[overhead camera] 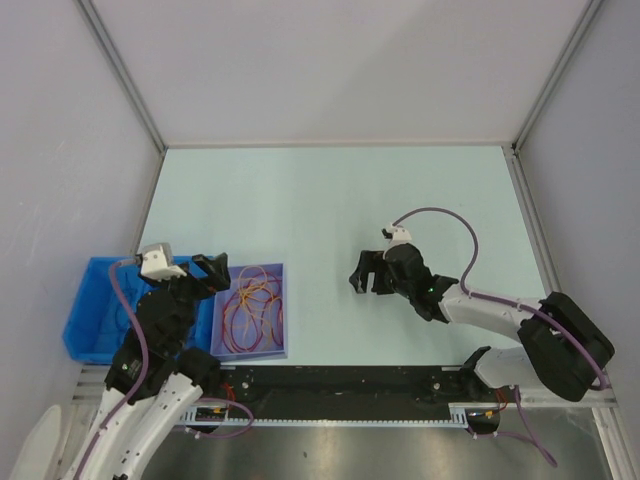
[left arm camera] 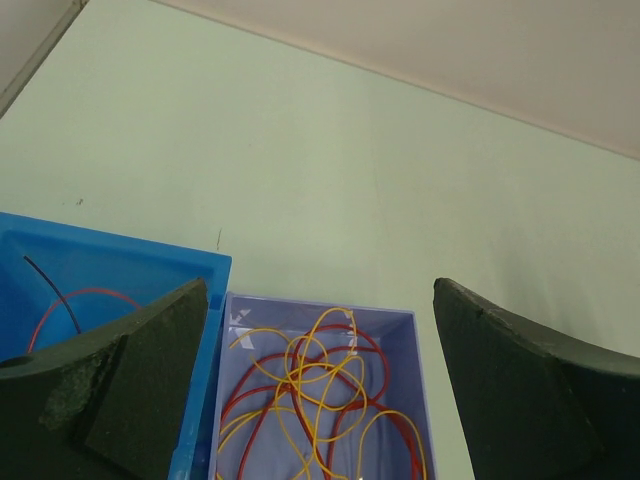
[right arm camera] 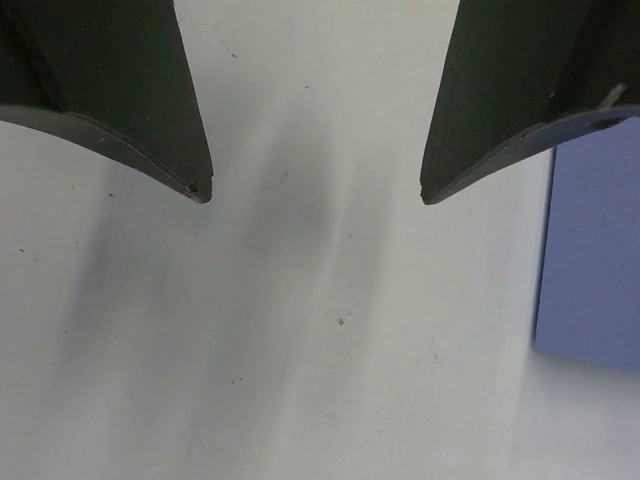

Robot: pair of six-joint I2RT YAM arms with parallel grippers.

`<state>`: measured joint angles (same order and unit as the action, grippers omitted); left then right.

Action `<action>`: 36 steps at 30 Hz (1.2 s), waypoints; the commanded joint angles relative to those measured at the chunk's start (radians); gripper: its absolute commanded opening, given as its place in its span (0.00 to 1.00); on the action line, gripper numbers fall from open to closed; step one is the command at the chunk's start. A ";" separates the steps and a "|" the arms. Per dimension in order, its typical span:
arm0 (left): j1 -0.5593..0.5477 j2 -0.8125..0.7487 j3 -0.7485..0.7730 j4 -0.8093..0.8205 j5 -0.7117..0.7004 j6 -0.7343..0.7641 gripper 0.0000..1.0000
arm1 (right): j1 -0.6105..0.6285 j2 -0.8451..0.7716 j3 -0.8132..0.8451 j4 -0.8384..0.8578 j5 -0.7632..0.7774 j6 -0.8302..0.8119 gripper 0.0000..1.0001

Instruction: Untangle the cables

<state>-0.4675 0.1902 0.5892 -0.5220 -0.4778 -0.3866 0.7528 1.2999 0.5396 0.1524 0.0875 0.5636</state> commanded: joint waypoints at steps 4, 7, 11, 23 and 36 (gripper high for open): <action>0.009 0.071 0.032 0.023 0.079 -0.026 1.00 | -0.068 0.058 0.002 0.157 0.009 0.054 0.93; 0.010 0.095 0.041 0.017 0.100 -0.024 1.00 | -0.114 0.079 0.008 0.162 0.000 0.090 0.94; 0.010 0.100 0.040 0.027 0.126 -0.015 1.00 | -0.181 0.067 0.034 0.161 0.003 0.067 0.95; 0.010 0.068 0.026 0.046 0.166 -0.006 1.00 | -0.351 -0.163 -0.008 0.201 0.654 -0.376 1.00; 0.010 0.071 0.034 0.036 0.171 -0.001 1.00 | -0.527 0.059 -0.309 0.949 0.454 -0.643 1.00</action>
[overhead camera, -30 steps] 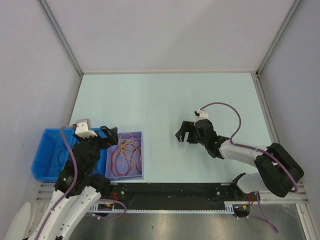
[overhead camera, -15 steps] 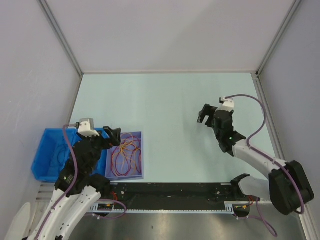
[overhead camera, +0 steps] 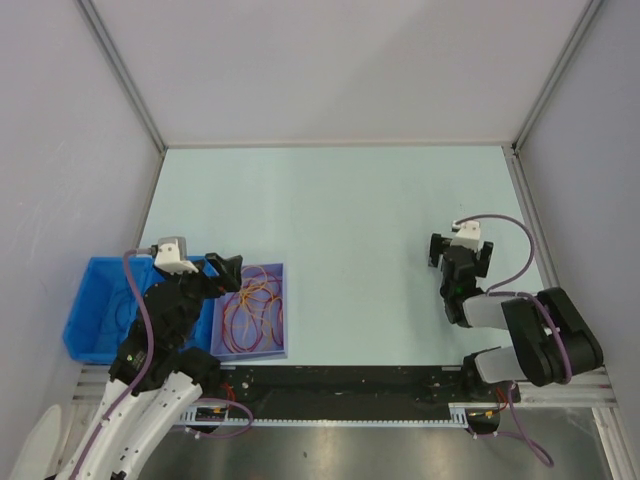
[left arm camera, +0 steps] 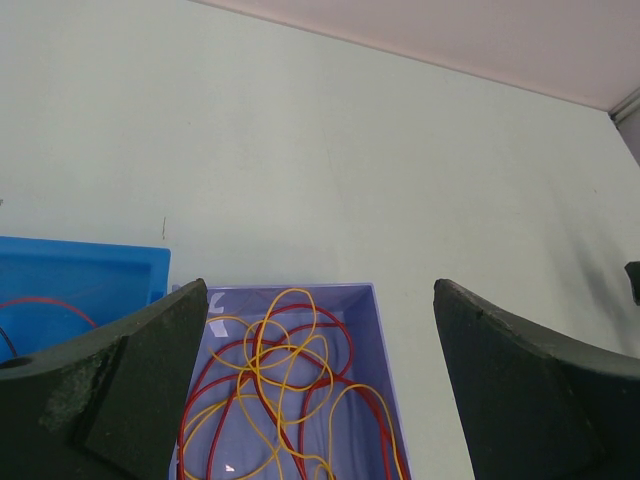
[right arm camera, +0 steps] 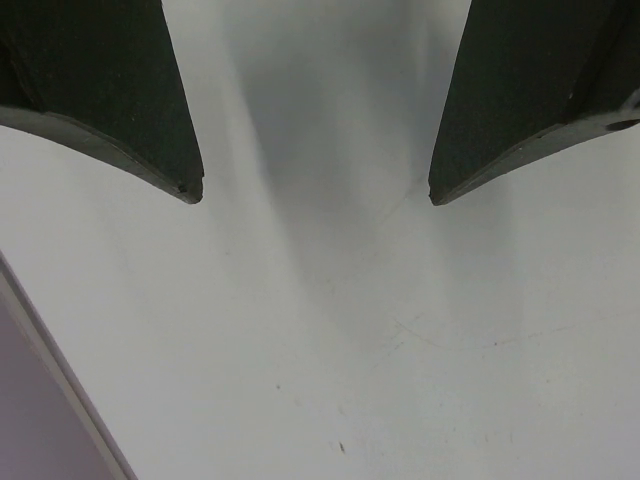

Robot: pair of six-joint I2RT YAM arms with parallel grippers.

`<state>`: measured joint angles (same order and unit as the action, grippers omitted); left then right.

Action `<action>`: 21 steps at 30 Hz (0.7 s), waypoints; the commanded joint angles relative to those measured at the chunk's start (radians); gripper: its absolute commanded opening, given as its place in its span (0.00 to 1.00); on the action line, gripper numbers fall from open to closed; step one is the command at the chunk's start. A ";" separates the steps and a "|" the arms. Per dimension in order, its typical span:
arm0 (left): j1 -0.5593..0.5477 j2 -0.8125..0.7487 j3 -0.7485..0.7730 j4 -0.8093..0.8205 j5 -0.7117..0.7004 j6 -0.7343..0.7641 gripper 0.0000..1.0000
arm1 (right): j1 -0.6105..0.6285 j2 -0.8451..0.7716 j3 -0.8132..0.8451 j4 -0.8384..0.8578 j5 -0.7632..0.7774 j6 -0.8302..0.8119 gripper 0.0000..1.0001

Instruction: Untangle the cables

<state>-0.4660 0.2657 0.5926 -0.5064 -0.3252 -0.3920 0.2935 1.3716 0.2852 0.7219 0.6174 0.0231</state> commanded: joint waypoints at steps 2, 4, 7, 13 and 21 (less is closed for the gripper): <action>0.009 0.000 0.030 0.020 0.018 0.004 1.00 | -0.135 -0.011 -0.081 0.370 -0.190 -0.028 1.00; 0.009 0.007 0.035 0.017 0.025 0.007 1.00 | -0.232 0.084 -0.127 0.547 -0.315 0.038 1.00; 0.009 0.018 0.041 0.011 0.046 0.012 1.00 | -0.274 0.063 -0.072 0.387 -0.343 0.089 1.00; 0.013 0.039 0.045 0.005 0.060 0.012 1.00 | -0.211 0.107 -0.038 0.404 -0.247 0.040 1.00; 0.013 0.036 0.046 0.002 0.060 0.004 1.00 | -0.214 0.109 -0.038 0.401 -0.265 0.031 1.00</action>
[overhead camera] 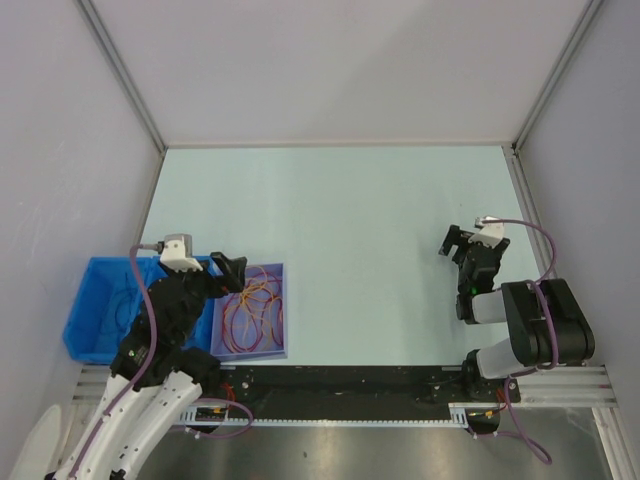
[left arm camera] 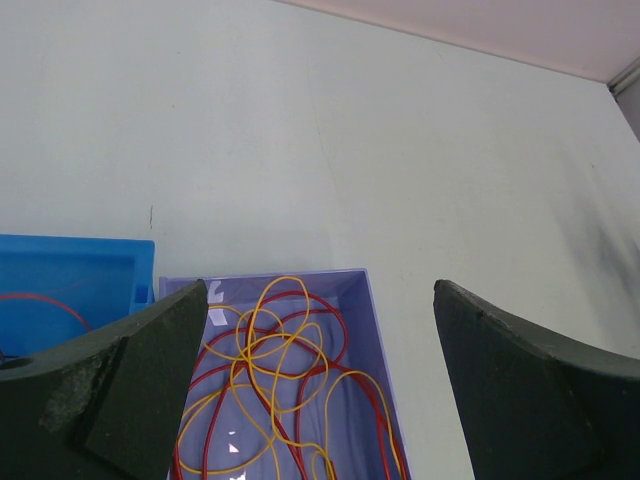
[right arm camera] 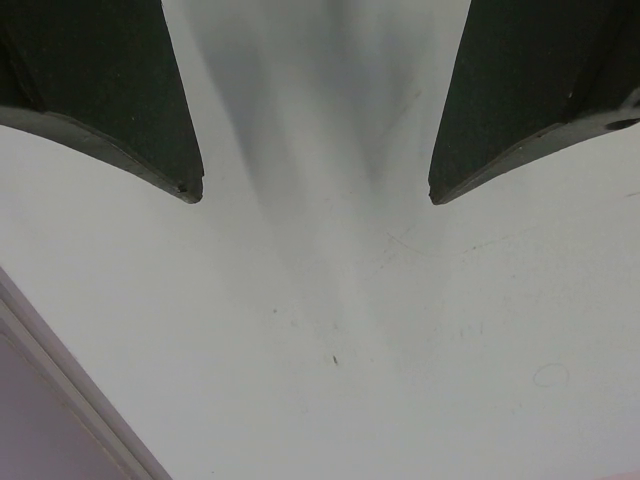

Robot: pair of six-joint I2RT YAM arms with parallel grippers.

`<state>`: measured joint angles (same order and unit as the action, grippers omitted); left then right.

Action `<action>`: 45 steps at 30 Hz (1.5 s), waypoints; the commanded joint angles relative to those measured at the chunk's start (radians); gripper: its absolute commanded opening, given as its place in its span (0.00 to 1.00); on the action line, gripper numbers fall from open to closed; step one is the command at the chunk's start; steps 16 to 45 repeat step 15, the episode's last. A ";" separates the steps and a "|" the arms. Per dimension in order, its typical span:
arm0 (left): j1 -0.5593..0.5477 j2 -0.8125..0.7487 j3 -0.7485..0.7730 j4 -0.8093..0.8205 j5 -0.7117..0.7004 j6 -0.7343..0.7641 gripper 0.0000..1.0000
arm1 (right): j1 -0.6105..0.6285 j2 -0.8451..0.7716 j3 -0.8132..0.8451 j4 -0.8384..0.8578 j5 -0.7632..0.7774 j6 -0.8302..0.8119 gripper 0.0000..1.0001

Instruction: Untangle the cables

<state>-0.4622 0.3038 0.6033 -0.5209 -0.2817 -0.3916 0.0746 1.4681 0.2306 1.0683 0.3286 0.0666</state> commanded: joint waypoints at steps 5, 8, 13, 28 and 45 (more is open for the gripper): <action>0.010 0.009 0.041 0.012 0.027 0.003 1.00 | -0.004 0.012 0.019 0.047 0.010 -0.011 1.00; 0.010 0.006 0.041 0.010 0.024 0.003 1.00 | -0.002 0.011 0.019 0.048 0.010 -0.011 1.00; 0.010 -0.015 0.036 0.013 0.018 0.000 1.00 | -0.004 0.011 0.021 0.047 0.009 -0.010 1.00; 0.010 -0.017 0.036 0.015 0.018 0.000 1.00 | -0.002 0.011 0.021 0.047 0.009 -0.011 1.00; 0.010 -0.017 0.036 0.015 0.018 0.000 1.00 | -0.002 0.011 0.021 0.047 0.009 -0.011 1.00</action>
